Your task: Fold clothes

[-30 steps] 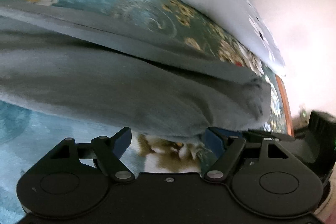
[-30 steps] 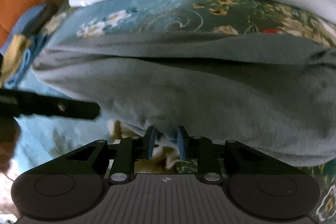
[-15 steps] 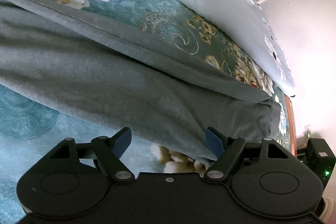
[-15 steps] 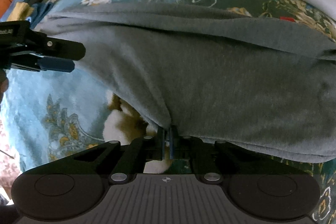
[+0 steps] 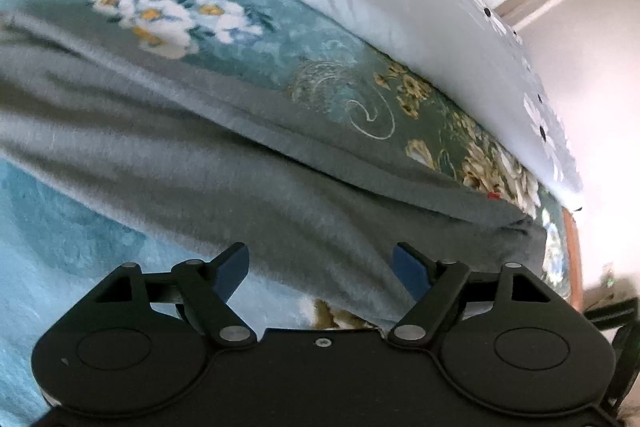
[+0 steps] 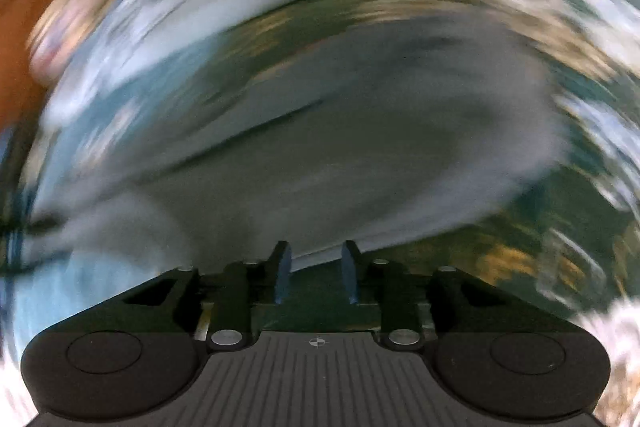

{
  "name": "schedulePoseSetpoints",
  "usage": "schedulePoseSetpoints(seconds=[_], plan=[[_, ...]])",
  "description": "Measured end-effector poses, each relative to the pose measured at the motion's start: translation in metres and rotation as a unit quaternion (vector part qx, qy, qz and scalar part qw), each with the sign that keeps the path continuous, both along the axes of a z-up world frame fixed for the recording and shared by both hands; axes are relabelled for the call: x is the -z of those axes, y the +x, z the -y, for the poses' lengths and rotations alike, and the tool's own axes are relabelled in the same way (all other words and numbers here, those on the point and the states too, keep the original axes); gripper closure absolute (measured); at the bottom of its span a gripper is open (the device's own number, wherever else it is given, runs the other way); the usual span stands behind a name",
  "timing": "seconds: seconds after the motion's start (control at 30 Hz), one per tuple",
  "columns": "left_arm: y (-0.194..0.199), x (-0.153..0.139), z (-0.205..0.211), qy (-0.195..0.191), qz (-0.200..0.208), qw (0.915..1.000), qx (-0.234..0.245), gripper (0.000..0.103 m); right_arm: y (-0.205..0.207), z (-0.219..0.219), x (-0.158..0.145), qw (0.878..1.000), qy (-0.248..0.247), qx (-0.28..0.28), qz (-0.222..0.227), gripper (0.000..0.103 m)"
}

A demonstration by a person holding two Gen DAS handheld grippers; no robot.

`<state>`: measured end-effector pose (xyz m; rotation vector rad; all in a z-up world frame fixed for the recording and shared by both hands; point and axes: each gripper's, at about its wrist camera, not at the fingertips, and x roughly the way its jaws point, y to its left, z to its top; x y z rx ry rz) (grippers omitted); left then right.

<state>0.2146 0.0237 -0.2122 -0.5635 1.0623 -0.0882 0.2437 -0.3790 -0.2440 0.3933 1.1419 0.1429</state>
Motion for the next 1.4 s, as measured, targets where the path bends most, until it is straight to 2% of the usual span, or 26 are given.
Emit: schedulePoseSetpoints(seconds=[0.03,0.1,0.2,0.27,0.33,0.4,0.47,0.57,0.7,0.8,1.13,1.23,1.3,1.4], plan=[[0.002,-0.001,0.007,0.005,0.002,0.9999,0.009,0.025,0.001,0.02,0.003,0.999,0.013,0.045,-0.006,0.068],[0.007,0.0,0.023,0.01,0.006,0.9995,0.03,0.025,0.003,0.048,0.008,0.995,0.031,0.096,-0.011,0.067],[0.015,0.001,0.053,0.024,0.017,0.9979,0.058,0.03,0.008,0.074,0.017,0.989,0.062,0.136,-0.014,0.059],[0.021,0.004,0.073,0.034,0.02,0.9961,0.079,0.033,0.014,0.09,0.026,0.982,0.09,0.163,-0.019,0.058],[0.025,0.009,0.087,0.037,0.015,0.9949,0.093,0.041,0.018,0.099,0.033,0.977,0.112,0.179,-0.019,0.057],[0.028,0.015,0.099,0.038,0.01,0.9939,0.103,0.048,0.024,0.103,0.042,0.972,0.132,0.193,-0.02,0.05],[0.028,0.022,0.104,0.041,0.003,0.9936,0.105,0.053,0.029,0.104,0.048,0.968,0.147,0.202,-0.023,0.05],[0.028,0.031,0.103,0.047,-0.01,0.9945,0.093,0.053,0.037,0.105,0.057,0.964,0.166,0.209,-0.025,0.055],[0.026,0.036,0.092,0.045,-0.024,0.9965,0.066,0.053,0.044,0.102,0.055,0.968,0.146,0.203,-0.021,0.078],[0.026,0.04,0.087,0.052,-0.034,0.9964,0.058,0.053,0.044,0.106,0.048,0.969,0.136,0.205,-0.008,0.086],[0.021,0.053,0.078,0.069,-0.07,0.9944,0.037,0.053,0.054,0.105,0.046,0.977,0.112,0.178,-0.016,0.085],[0.019,0.045,0.076,0.065,-0.066,0.9952,0.031,0.053,0.056,0.104,0.044,0.98,0.105,0.169,-0.019,0.08],[0.019,0.037,0.074,0.062,-0.062,0.9959,0.026,0.052,0.054,0.101,0.038,0.981,0.1,0.164,-0.019,0.067],[0.019,0.019,0.072,0.055,-0.053,0.997,0.013,0.05,0.046,0.098,0.022,0.983,0.093,0.157,-0.014,0.063]])
